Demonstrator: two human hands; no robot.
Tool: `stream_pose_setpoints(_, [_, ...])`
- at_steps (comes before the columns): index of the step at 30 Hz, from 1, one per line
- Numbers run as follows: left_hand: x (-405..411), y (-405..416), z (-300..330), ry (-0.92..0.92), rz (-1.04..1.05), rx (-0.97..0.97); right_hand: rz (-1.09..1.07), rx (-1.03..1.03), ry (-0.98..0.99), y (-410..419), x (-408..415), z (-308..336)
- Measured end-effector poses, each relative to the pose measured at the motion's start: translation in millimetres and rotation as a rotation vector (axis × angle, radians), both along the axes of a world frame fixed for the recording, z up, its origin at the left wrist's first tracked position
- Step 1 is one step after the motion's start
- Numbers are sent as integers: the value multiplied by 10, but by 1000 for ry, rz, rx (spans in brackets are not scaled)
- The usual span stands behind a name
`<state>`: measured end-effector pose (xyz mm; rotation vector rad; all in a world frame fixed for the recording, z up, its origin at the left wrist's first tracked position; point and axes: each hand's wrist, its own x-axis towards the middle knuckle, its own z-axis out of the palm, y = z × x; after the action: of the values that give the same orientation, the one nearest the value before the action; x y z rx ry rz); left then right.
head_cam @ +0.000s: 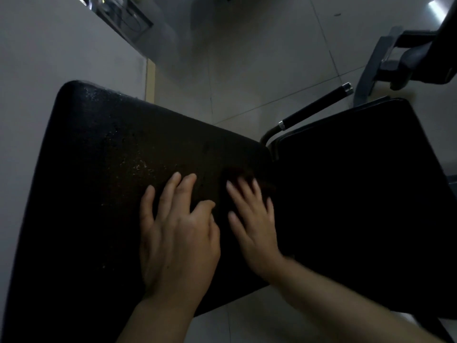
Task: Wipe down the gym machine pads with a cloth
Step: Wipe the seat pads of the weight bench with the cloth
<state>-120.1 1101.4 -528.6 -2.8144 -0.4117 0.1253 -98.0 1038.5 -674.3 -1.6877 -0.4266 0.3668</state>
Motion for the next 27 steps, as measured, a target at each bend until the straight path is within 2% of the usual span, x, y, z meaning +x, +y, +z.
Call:
stream_pose_setpoints(5, [-4, 17, -20, -45, -9, -22, -67, -5, 9, 447, 1140, 132])
stream_pose_setpoints(8, [-12, 22, -16, -55, -14, -26, -70, 45, -29, 475, 1399, -51])
stream_pose_setpoints(11, [-10, 22, -12, -72, -11, -31, -90, 73, 65, 437, 1429, -202])
stream_pose_setpoints(16, [-14, -7, 1, -63, -13, -6, -170, -17, 136, 151, 910, -463])
stream_pose_setpoints(21, [-19, -44, 10, -57, 3, 8, -185, 22, 143, -178, 0, -724])
stream_pose_setpoints(27, [-28, -39, 6, -65, -10, 41, -182, 15, 204, -383, -1143, -606])
